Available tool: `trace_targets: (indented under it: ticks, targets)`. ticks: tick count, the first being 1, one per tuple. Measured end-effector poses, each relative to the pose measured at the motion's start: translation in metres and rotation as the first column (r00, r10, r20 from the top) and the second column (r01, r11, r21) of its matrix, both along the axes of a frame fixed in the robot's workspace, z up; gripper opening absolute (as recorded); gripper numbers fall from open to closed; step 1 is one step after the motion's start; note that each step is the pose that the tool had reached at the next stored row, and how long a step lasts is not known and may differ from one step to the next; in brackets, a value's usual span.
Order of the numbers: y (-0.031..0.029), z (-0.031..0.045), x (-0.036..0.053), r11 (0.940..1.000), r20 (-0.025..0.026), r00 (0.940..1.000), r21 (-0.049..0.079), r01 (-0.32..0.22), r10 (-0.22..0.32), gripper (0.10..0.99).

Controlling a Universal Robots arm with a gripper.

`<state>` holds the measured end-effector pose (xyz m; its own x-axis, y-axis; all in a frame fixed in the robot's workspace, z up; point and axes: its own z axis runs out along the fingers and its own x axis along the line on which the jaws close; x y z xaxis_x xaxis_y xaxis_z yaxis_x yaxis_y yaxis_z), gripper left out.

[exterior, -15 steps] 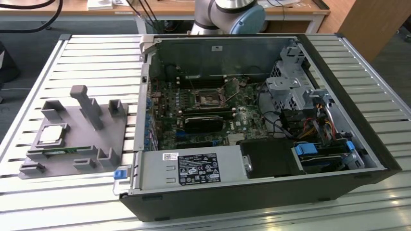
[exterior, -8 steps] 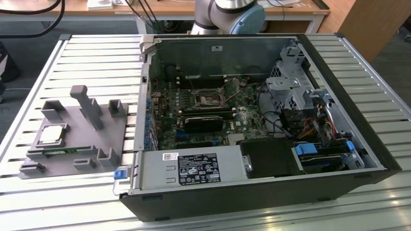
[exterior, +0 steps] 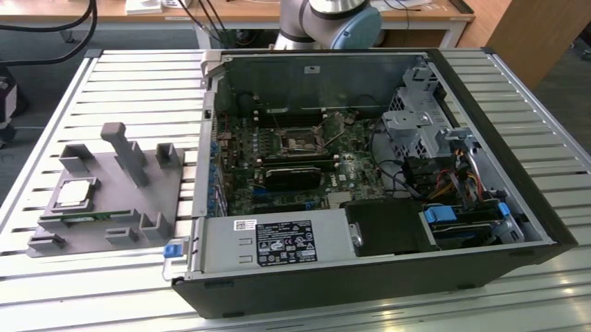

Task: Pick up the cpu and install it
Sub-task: 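Pick up the cpu and move it towards the insertion slot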

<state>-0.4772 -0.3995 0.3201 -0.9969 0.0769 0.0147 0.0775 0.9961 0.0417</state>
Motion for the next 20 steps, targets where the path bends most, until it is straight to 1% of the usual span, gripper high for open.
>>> trace_targets:
  ticks: [1, 2, 4, 5, 6, 7, 8, 10, 12, 13, 20]
  targets:
    - [0.0, -0.0014, 0.0, 1.0, -0.0017, 1.0, 0.0, 0.0, 0.0, 0.29]
    - [0.0, -0.0028, 0.0, 1.0, -0.0037, 1.0, 0.0, 0.0, 0.0, 0.29]
    - [0.0, -0.0058, 0.0, 1.0, -0.007, 1.0, 0.0, 0.0, 0.0, 0.408]
    - [0.0, -0.0073, 0.0, 1.0, -0.0082, 1.0, 0.0, 0.0, 0.0, 0.408]
    - [0.0, -0.0089, 0.0, 1.0, -0.0092, 1.0, 0.0, 0.0, 0.0, 0.467]
    - [0.0, -0.0105, 0.0, 1.0, -0.0097, 1.0, 0.0, 0.0, 0.0, 0.525]
    - [0.0, -0.0121, 0.0, 1.0, -0.0103, 0.9999, 0.0, 0.0, 0.0, 0.525]
    - [0.0, -0.0151, 0.0, 1.0, -0.0108, 0.9999, 0.0, 0.0, 0.0, 0.639]
    - [0.0, -0.0178, 0.0, 1.0, -0.0109, 0.9999, 0.0, 0.0, 0.0, 0.639]
    - [0.0, -0.0192, 0.0, 1.0, -0.011, 0.9999, 0.0, 0.0, 0.0, 0.702]
    - [0.0, -0.029, 0.0, 1.0, -0.0111, 0.9999, 0.0, 0.0, 0.0, 0.702]
